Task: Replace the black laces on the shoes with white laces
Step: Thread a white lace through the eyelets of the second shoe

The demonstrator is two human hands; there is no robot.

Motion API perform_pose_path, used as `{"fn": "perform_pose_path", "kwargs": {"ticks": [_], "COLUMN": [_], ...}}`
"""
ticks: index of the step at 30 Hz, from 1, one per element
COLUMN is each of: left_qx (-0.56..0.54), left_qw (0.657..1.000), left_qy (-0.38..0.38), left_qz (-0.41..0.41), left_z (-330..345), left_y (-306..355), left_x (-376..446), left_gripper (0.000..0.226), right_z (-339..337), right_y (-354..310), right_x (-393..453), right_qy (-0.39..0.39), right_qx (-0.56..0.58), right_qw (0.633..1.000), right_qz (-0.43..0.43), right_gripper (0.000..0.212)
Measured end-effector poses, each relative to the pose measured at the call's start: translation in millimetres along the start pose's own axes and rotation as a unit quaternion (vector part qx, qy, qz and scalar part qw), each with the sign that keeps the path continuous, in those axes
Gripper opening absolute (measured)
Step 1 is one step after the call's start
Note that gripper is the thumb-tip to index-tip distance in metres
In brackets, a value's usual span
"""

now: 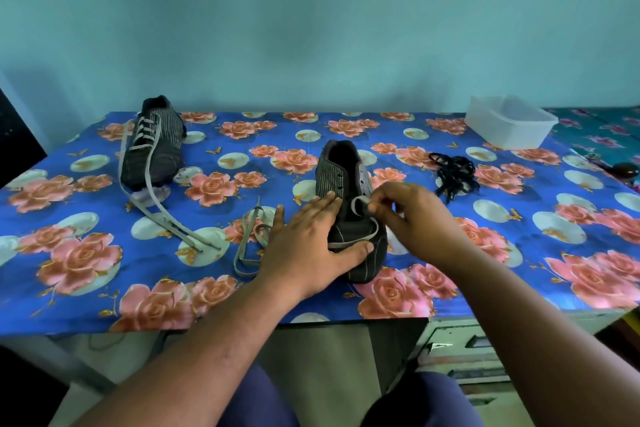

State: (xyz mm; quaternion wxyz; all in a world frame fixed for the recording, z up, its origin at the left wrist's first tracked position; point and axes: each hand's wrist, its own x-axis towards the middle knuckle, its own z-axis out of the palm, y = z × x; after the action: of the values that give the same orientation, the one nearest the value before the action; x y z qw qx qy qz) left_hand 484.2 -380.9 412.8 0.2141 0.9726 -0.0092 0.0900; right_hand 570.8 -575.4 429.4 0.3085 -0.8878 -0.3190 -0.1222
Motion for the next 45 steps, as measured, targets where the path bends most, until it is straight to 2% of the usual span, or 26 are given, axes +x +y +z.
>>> {"fn": "perform_pose_path", "kwargs": {"ticks": [2, 4, 7, 8, 10, 11, 13, 14, 17, 19, 20, 26, 28, 31, 32, 34, 37, 38, 40, 42, 43, 45], "left_qx": [-0.003, 0.0, 0.001, 0.0, 0.0, 0.001, 0.004, 0.006, 0.006, 0.003, 0.005, 0.001, 0.002, 0.001, 0.0, -0.007, -0.07, -0.116, -0.177, -0.107, -0.053, 0.028], "left_qw": [1.0, 1.0, 1.0, 1.0, 1.0, 1.0, 1.0, 1.0, 1.0, 1.0, 1.0, 1.0, 1.0, 1.0, 1.0, 1.0, 0.997, 0.993, 0.98, 0.978, 0.979, 0.978], "left_qy": [-0.001, -0.001, -0.006, -0.008, -0.013, -0.015, -0.016, -0.017, -0.015, -0.014, -0.014, -0.014, -0.02, -0.022, -0.02, -0.025, -0.044, -0.022, 0.08, 0.148, 0.141, 0.076], "left_qz": [0.002, 0.002, -0.002, -0.003, -0.005, -0.005, -0.004, -0.003, -0.001, -0.002, -0.002, -0.005, -0.008, -0.012, -0.012, -0.002, 0.014, 0.008, -0.034, -0.102, -0.139, -0.191], "left_z": [0, 0, 2, 2, 2, 2, 1, 0, 0, -1, -1, -3, -4, -4, -3, -4, -15, -21, -31, -39, -42, -46], "left_y": [-1, -2, -2, -3, -3, -3, -2, -1, -1, -1, -1, 1, 1, 1, 0, -1, -7, -12, -33, -67, -84, -112], "left_x": [0, 1, 1, 1, 0, 0, 0, 0, 1, 1, 1, 1, 1, 0, 0, 0, -2, -1, 5, 18, 24, 33], "left_gripper": [0.092, 0.093, 0.099, 0.103, 0.103, 0.101, 0.098, 0.097, 0.099, 0.1, 0.098, 0.097, 0.094, 0.094, 0.095, 0.101, 0.11, 0.103, 0.075, 0.048, 0.042, 0.04], "right_z": [-13, -31, -55, -62, -69, -68, -58, -49, -23, -8, -2, 6, -3, -29, -36, -43, -38, -36, -29, -21, -16, -7], "right_y": [3, 17, 54, 67, 89, 93, 86, 76, 35, 12, 6, 10, 22, 42, 49, 59, 58, 54, 40, 21, 10, -12], "right_x": [5, 13, 22, 22, 18, 17, 16, 15, 8, -1, -4, -5, -3, 0, 1, 2, 0, -1, -2, -2, -1, -1], "right_qy": [0.086, 0.188, 0.305, 0.33, 0.334, 0.306, 0.231, 0.203, 0.115, 0.022, 0.0, 0.049, 0.104, 0.189, 0.192, 0.146, 0.089, 0.094, 0.109, 0.108, 0.105, 0.088], "right_qx": [0.133, 0.21, 0.169, 0.145, 0.083, 0.04, -0.021, -0.027, -0.004, -0.059, -0.087, -0.076, -0.034, 0.034, 0.031, 0.005, -0.029, -0.034, -0.045, -0.048, -0.042, -0.021], "right_qw": [0.985, 0.948, 0.902, 0.885, 0.868, 0.875, 0.906, 0.926, 0.986, 0.998, 0.996, 0.996, 0.993, 0.965, 0.959, 0.962, 0.971, 0.973, 0.979, 0.987, 0.991, 0.996], "right_qz": [0.073, 0.15, 0.253, 0.295, 0.358, 0.372, 0.354, 0.318, 0.118, 0.012, -0.009, -0.017, 0.042, 0.179, 0.208, 0.232, 0.22, 0.206, 0.166, 0.108, 0.077, 0.024], "right_gripper": [0.015, 0.019, 0.009, 0.012, 0.022, 0.024, 0.031, 0.037, 0.045, 0.045, 0.041, 0.016, 0.007, 0.008, 0.01, 0.009, 0.015, 0.021, 0.027, 0.025, 0.022, 0.02]}}
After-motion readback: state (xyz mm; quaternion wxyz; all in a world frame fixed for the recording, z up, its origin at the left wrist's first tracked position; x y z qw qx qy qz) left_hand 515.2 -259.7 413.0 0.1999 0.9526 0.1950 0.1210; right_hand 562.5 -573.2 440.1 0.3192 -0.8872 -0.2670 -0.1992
